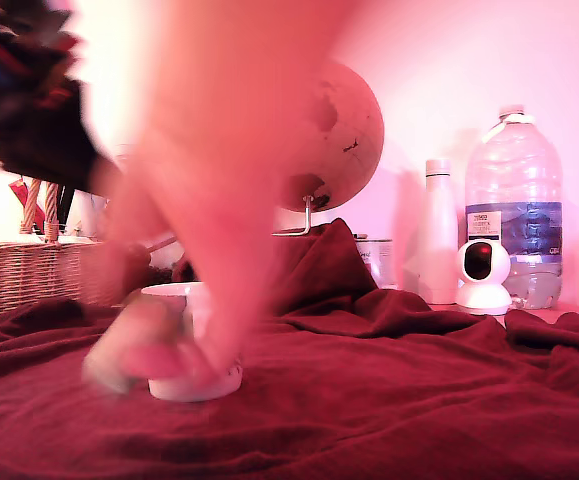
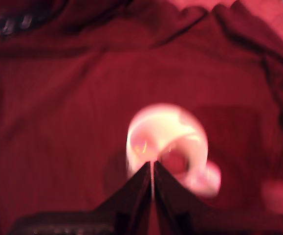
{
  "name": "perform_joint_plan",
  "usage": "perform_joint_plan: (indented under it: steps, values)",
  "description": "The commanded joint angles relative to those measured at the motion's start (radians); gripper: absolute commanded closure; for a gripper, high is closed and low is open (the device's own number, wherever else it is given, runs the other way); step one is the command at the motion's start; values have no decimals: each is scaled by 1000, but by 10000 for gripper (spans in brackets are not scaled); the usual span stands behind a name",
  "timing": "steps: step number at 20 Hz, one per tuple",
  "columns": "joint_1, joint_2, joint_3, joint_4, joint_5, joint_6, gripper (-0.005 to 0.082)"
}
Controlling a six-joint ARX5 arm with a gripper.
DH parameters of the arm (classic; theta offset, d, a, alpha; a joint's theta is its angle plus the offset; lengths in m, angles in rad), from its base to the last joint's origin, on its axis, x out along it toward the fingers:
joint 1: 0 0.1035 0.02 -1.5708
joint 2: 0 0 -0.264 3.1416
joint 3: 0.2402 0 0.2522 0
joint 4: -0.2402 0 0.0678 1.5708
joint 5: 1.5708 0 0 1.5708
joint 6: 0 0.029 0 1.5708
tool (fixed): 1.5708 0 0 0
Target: Pick up the coffee capsules on the table and drop them inside the coffee cup
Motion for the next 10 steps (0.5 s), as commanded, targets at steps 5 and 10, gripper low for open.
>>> perform_joint_plan:
  steps: [5, 10]
  values:
    - [-3, -47, -137, 28, 1, -60, 788]
    - [-3, -171, -235, 101, -89, -154, 788]
